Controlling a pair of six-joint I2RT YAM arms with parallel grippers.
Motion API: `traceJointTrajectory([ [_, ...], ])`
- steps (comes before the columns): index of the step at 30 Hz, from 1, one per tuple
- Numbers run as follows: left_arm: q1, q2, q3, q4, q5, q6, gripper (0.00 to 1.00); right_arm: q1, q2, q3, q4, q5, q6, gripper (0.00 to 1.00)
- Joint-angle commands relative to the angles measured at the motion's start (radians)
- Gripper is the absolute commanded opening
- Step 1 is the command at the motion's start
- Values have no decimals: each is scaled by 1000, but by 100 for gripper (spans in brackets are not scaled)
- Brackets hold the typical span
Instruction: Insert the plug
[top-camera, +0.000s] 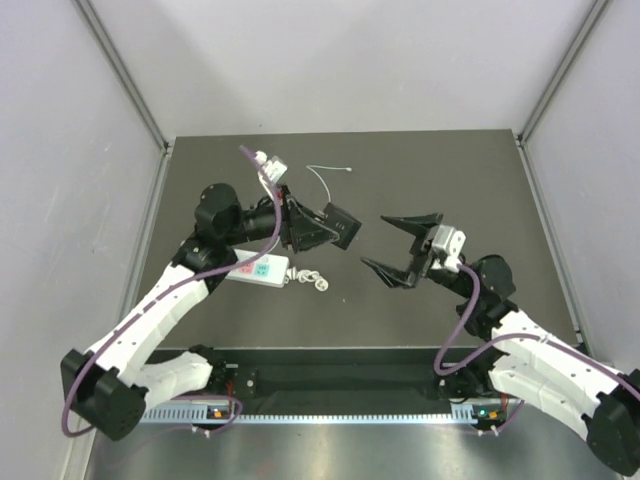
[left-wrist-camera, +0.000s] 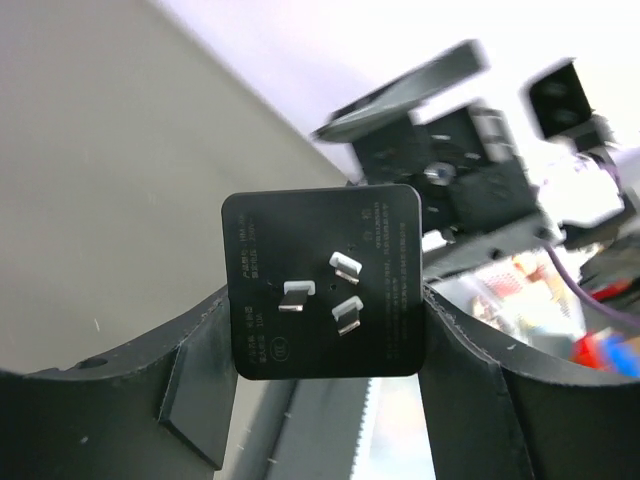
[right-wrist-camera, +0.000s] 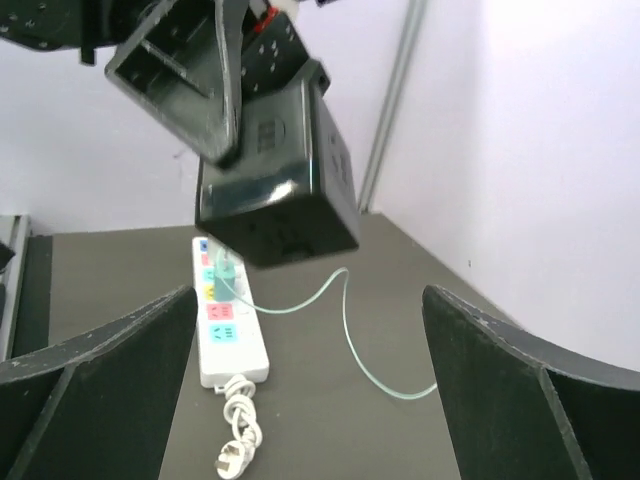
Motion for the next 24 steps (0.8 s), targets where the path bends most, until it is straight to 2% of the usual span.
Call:
traceJointTrajectory([
  [1, -15, -82, -33, 184, 40, 135, 0, 0, -49, -57, 154, -127, -75, 93],
  [4, -19, -91, -76, 299, 118, 110, 0, 2, -81, -59, 135, -148, -103, 93],
  [6, -33, -89, -70, 315, 156, 133, 0, 13, -99, -61, 103, -152, -141, 93],
  [11, -76, -73, 14, 125, 166, 345, 0, 19, -155, -85, 69, -135, -196, 95],
  [15, -82, -94, -5, 117, 164, 444, 0, 20, -168, -73, 29, -126, -231, 96],
  [19, -84, -88, -51, 253, 199, 437, 0, 20, -165, -90, 101, -104, -207, 97],
  [24, -88, -51, -45, 311, 248, 371, 0, 57, -162, -94, 126, -90, -208, 96],
])
